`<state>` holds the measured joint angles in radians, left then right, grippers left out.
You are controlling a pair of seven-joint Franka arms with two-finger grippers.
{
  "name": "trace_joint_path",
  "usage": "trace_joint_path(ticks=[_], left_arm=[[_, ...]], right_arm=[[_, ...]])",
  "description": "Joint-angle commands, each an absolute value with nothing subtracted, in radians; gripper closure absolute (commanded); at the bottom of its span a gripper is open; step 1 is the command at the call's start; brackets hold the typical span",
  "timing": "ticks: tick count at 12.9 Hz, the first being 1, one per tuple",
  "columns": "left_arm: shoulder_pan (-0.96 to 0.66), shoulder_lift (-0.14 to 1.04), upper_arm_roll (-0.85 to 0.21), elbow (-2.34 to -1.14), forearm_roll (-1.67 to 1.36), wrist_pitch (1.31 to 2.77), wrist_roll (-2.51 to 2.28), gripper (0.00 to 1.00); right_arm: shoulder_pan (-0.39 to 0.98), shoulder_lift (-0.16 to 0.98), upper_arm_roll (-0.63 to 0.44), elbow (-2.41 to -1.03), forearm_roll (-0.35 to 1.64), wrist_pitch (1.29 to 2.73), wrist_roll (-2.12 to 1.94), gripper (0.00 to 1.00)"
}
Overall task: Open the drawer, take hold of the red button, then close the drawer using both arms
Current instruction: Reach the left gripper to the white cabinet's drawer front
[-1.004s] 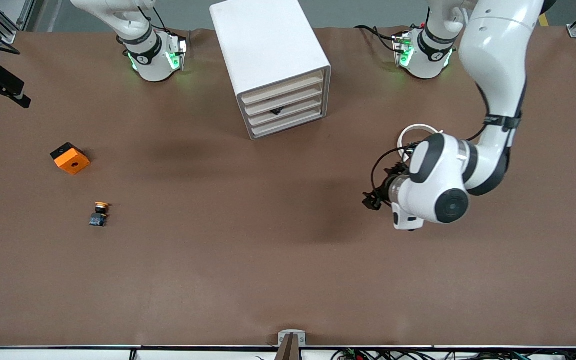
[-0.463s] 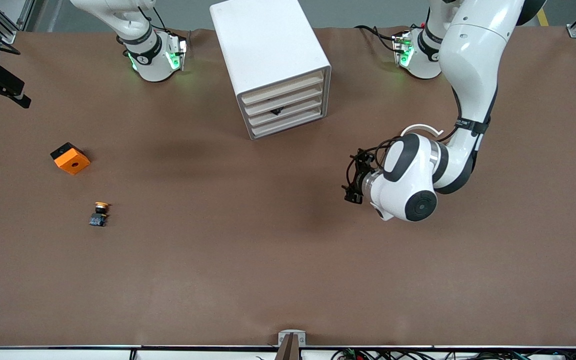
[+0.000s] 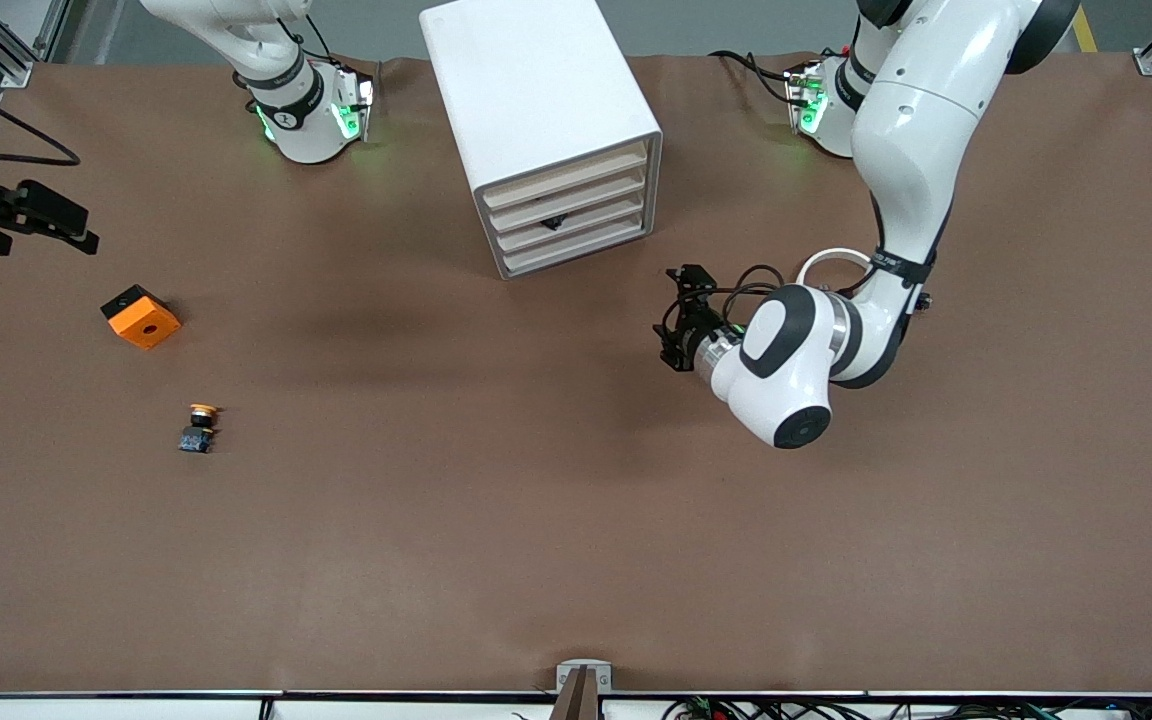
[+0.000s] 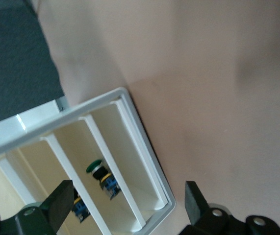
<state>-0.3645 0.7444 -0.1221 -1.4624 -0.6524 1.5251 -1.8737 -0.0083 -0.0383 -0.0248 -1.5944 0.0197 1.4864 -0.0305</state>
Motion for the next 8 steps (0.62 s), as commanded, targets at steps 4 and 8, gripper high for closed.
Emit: trace_joint_path(ticks=[4,8], left_arm=[[-0.425,0.794,-0.117,-1.445,-0.816,1.473,-2.123,0.00],[-0.437,0.842,-0.117,-1.443,-0.917,1.471,-2.241,0.00]], right_arm=[[-0.003,0.023,-0.023,-1.577,0.020,1.479,-0.040,0.00],[-0.018,0.093,-0.028,-1.565,-0.011,1.486,-0.044,0.00]])
